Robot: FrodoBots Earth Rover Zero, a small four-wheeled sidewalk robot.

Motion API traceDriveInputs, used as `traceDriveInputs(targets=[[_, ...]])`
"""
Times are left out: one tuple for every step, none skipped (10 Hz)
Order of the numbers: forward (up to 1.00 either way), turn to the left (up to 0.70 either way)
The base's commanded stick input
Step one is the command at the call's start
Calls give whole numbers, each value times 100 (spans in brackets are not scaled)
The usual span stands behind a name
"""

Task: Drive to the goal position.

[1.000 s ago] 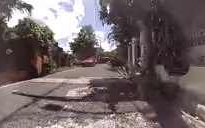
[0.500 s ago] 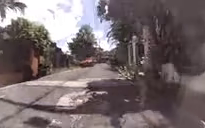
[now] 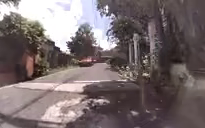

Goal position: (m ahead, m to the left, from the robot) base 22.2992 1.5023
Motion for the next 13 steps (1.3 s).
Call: traceDriveInputs(targets=[[70, 0], [70, 0], [70, 0], [70, 0], [70, 0], [65, 0], [50, 0], [50, 0], [50, 0], [50, 0], [50, 0], [50, 0], [50, 0]])
